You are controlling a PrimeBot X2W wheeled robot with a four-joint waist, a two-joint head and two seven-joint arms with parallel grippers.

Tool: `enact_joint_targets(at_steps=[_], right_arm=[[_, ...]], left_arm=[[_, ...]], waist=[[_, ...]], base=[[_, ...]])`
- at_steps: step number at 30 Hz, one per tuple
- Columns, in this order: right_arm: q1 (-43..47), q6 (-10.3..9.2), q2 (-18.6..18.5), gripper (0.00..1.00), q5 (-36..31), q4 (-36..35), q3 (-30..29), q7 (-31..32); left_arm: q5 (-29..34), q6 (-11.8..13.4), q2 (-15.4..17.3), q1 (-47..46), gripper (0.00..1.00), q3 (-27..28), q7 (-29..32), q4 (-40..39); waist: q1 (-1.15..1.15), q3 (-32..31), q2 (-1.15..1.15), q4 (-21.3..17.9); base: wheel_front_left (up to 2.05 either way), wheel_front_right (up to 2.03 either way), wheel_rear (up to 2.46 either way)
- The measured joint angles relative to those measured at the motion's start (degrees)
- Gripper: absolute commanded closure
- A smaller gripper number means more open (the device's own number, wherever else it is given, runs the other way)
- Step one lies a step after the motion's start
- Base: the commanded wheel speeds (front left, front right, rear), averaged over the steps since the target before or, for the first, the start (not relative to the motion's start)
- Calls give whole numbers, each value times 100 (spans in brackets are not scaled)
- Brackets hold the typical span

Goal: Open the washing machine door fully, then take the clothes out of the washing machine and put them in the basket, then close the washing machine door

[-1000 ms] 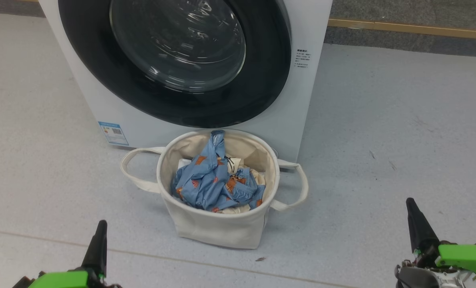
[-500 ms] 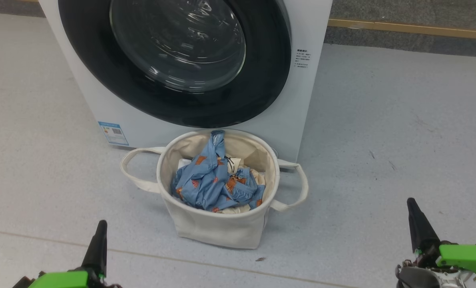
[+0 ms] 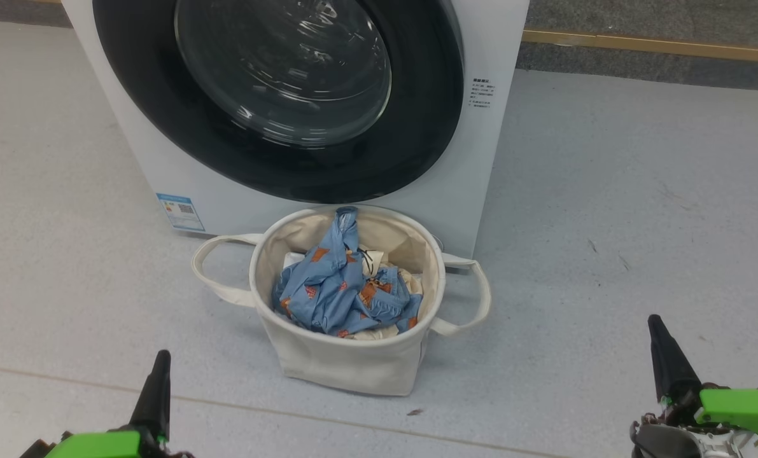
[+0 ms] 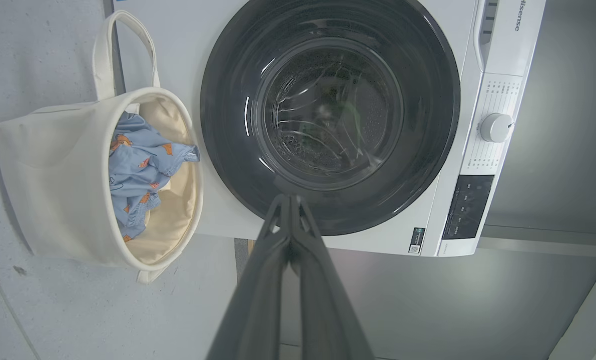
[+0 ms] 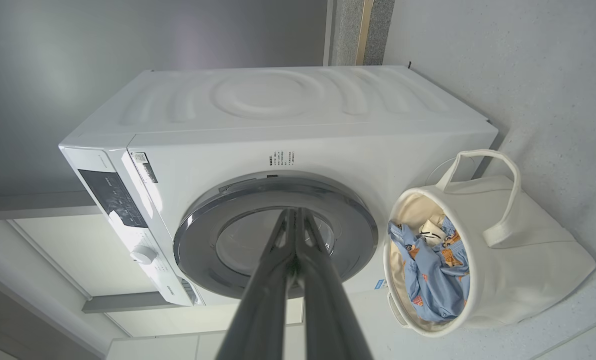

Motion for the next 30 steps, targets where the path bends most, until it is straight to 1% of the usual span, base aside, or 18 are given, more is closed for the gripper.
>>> enact_joint_targets(at_steps=[30], right_arm=[[0,0,30,100,-4,1,-34,35]], left_arm=[[0,0,-1,0,100,0,0,0]], waist=[[0,0,0,0]], base=[[0,0,0]])
